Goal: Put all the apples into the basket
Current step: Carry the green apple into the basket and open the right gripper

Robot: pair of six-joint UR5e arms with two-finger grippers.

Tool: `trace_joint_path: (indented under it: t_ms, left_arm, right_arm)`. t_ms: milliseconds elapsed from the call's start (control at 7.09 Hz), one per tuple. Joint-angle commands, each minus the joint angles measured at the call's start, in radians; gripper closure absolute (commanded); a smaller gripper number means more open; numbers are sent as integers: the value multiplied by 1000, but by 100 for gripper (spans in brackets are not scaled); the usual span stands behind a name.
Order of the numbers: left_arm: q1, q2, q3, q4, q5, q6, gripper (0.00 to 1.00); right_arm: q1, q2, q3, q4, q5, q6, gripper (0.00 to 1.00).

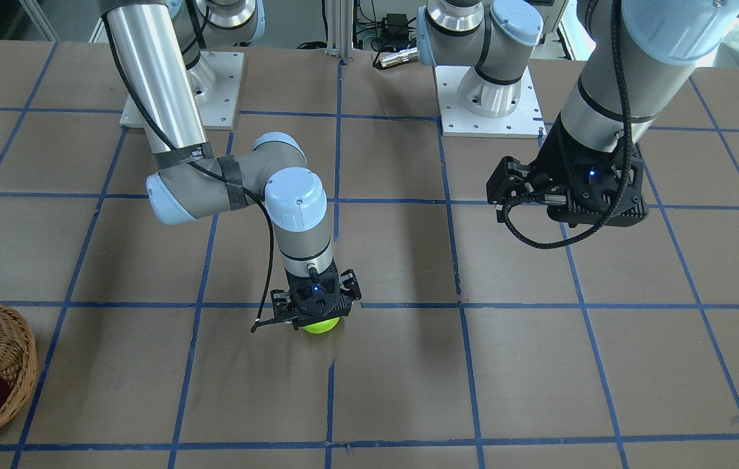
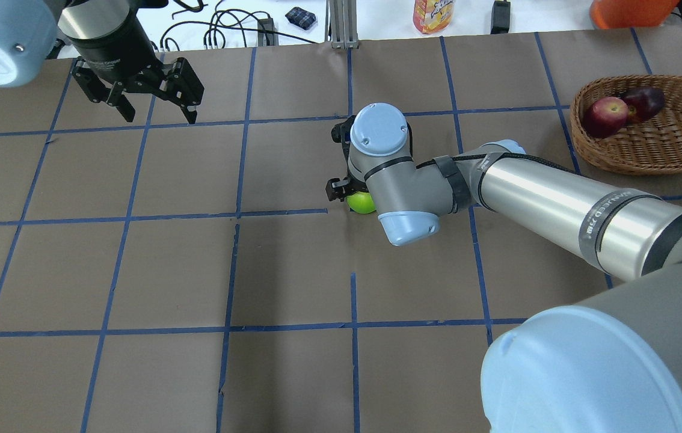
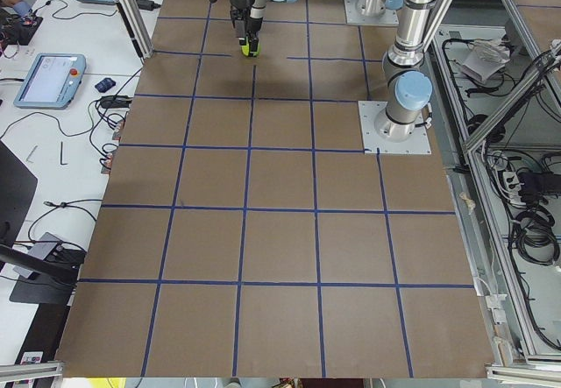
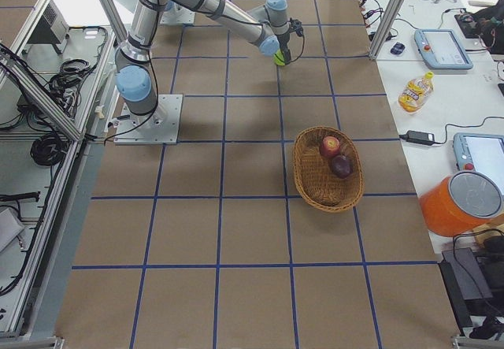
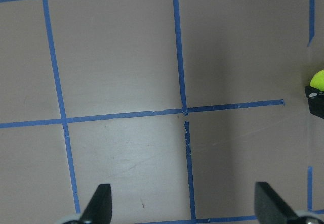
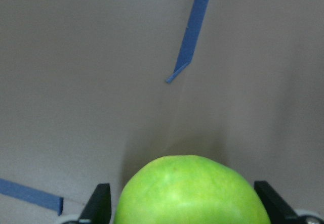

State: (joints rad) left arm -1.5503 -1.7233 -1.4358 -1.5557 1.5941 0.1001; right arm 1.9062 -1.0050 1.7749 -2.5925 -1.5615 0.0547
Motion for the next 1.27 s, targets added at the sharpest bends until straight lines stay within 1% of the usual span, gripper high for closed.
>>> trace_joint_path:
  t_ms: [0, 141, 282, 423, 564, 705, 846, 987, 1128]
  left_arm:
    - [-1, 1, 0, -1, 3, 1, 0]
    - [-1, 2, 0, -1, 7, 1, 0]
    - [-1, 1, 0, -1, 6, 1, 0]
    - [-1, 1, -2, -1, 6, 1, 0]
    - [-1, 13, -2, -7, 9, 1, 0]
    - [-1, 17, -5, -12, 7, 1, 0]
    - [-4, 17, -14, -10, 6, -8, 0]
    - [-11, 31, -27, -12, 3, -8, 0]
    - [-10, 50, -34, -10, 13, -3, 0]
  right_arm:
    - [-9, -13, -3, -18, 6, -4, 99]
    - [-21, -35, -6, -2, 35, -4, 100]
    - [-50, -76, -8, 23, 43, -6, 100]
    - [-121, -114, -5, 37, 44, -6, 100]
    - [-221, -156, -6, 78, 75, -51, 100]
    - [-354, -194, -11, 189, 133, -272, 100]
    - [-474, -214, -31, 234, 188, -412, 100]
    - [-557, -208, -88, 245, 202, -480, 100]
    - [-631, -199, -145, 312, 184, -545, 100]
